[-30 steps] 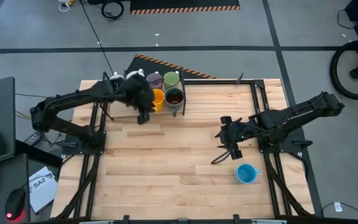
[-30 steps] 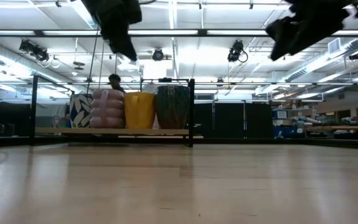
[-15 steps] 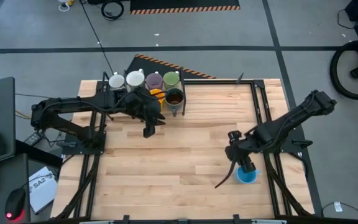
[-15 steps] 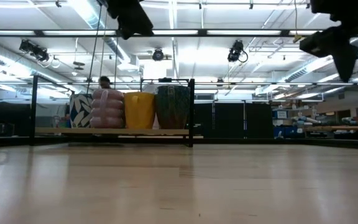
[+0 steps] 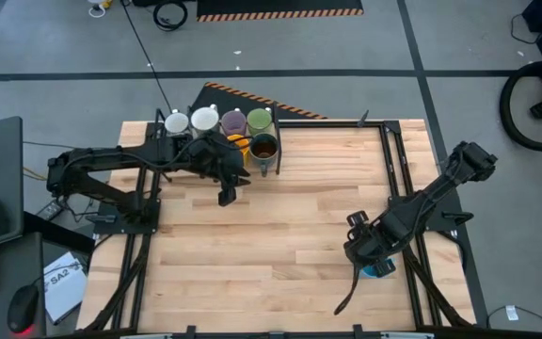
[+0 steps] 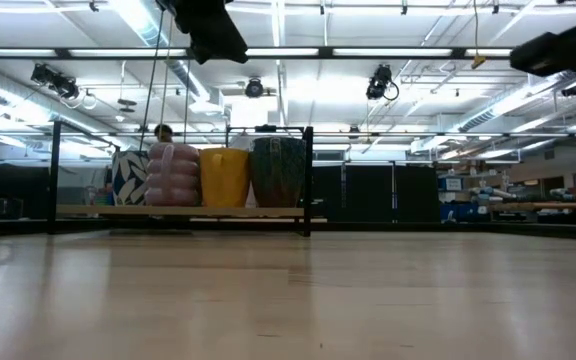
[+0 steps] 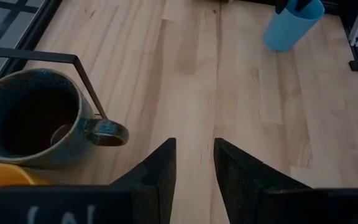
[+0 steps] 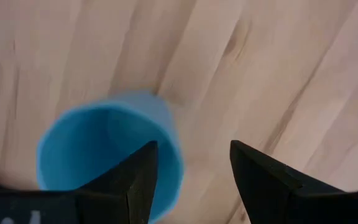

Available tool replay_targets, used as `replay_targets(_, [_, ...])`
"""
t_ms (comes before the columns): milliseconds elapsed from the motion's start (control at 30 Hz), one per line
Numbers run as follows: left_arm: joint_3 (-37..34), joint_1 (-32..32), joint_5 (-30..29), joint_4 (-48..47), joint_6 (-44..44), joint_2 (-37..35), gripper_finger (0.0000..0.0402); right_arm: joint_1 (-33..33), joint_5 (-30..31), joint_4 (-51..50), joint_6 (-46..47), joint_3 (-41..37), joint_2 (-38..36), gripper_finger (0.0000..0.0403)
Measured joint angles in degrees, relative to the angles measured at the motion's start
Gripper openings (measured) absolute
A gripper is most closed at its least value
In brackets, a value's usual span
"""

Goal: Place coffee mugs
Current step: Put the blue mug on the shelf

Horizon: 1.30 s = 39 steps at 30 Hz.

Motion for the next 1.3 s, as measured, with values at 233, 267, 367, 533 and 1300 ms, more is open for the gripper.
replay_targets(233, [0.0, 0.0, 0.0, 0.0, 0.1, 0.0, 0.0114, 0.5, -1.6, -0.4, 0.4, 0.0, 4.3, 0.0200])
replay_targets(267, [0.0, 0.0, 0.0, 0.0, -0.1, 0.0, 0.0114, 0.5, -1.7, -0.3, 0.2, 0.0, 5.1, 0.0195])
replay_targets(367, [0.0, -0.1, 0.0, -0.2, -0.5, 0.0, 0.0114, 0.0, -1.9, -0.1, 0.0, 0.0, 7.5, 0.0167])
replay_targets(533, [0.0, 0.0, 0.0, -0.2, -2.6, 0.0, 0.0114, -2.5, -4.7, -0.2, 1.0, 0.0, 9.5, 0.0094])
replay_targets(1300, [-0.1, -5.4, -10.4, -8.6, -9.5, -0.8, 0.0114, -36.3, 0.6, 0.8, -0.5, 4.3, 8.9, 0.0035])
